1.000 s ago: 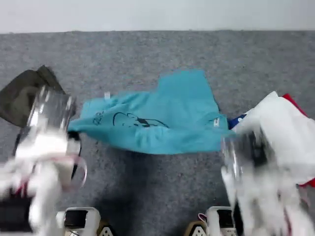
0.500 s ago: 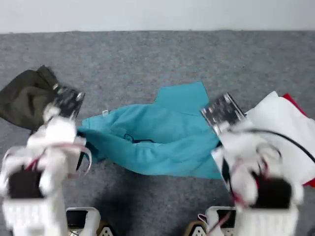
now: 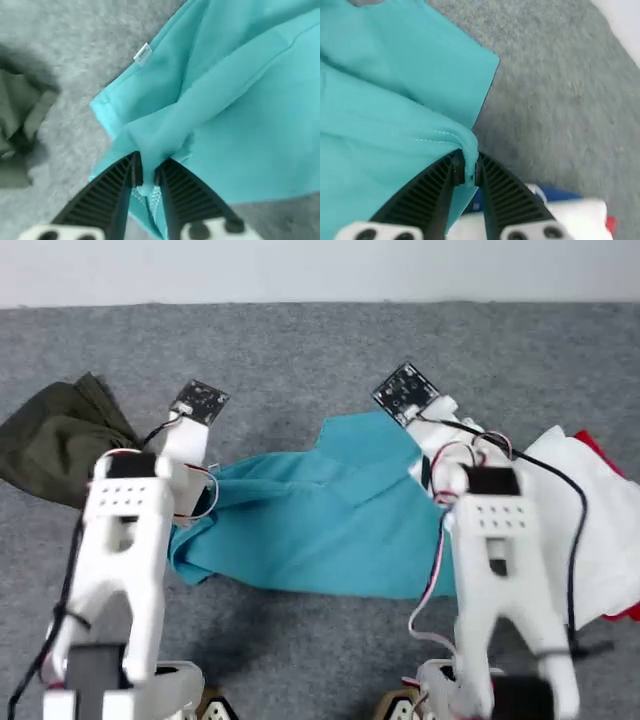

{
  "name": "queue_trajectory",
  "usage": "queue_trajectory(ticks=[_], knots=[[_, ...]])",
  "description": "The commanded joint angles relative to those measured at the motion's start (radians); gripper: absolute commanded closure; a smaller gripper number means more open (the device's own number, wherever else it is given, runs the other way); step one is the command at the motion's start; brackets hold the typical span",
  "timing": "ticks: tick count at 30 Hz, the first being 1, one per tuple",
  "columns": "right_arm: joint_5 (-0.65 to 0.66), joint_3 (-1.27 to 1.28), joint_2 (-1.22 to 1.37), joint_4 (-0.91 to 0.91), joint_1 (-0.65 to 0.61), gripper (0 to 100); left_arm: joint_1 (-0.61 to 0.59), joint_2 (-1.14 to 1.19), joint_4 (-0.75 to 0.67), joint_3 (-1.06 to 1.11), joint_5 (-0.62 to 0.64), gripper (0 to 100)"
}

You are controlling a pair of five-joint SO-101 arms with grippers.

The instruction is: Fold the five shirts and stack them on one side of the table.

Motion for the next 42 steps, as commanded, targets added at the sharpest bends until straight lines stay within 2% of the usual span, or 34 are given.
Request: queue_trajectory(ticks=[1, 9, 16, 18, 21, 23, 26, 29, 33, 36, 37, 39, 42], knots=[[0.015, -0.078, 0.134, -0.139, 0.001, 98.8, -0.009, 0.083, -0.060, -0.062, -0.011, 99], [0.009, -0.413, 0.470, -0.162, -0.002, 98.7, -0.133, 0.229, -0.066, -0.298, -0.014, 99], [0.009, -0.701, 0.796, -0.154, 0.004, 97.6, -0.087, 0.451, -0.066, -0.450, -0.014, 99], [0.012, -0.760, 0.872, -0.154, 0.002, 92.2, -0.083, 0.505, -0.066, -0.479, -0.014, 99], [0.012, -0.830, 0.957, -0.128, -0.004, 78.3, -0.087, 0.568, -0.060, -0.527, -0.014, 98], [0.014, -0.899, 0.974, -0.022, -0.012, 69.4, -0.092, 0.588, -0.040, -0.561, -0.008, 98], [0.012, -1.049, 0.972, 0.211, -0.015, 61.4, -0.091, 0.589, 0.087, -0.659, -0.008, 95], [0.006, -1.257, 0.960, 0.437, -0.012, 61.2, -0.097, 0.589, 0.258, -0.832, 0.017, 87], [-0.057, -1.519, 0.929, 0.725, -0.012, 61.2, -0.110, 0.589, 0.456, -1.069, 0.048, 86], [-0.060, -1.666, 0.914, 0.989, -0.019, 61.2, -0.129, 0.589, 0.605, -1.159, 0.051, 86], [-0.060, -1.700, 0.914, 1.056, -0.019, 61.2, -0.141, 0.583, 0.598, -1.145, 0.058, 86], [-0.104, -1.688, 0.900, 1.047, 0.010, 61.2, -0.170, 0.563, 0.600, -1.072, 0.057, 86], [-0.152, -1.596, 0.858, 1.050, 0.059, 61.2, -0.176, 0.499, 0.600, -0.845, 0.009, 86]])
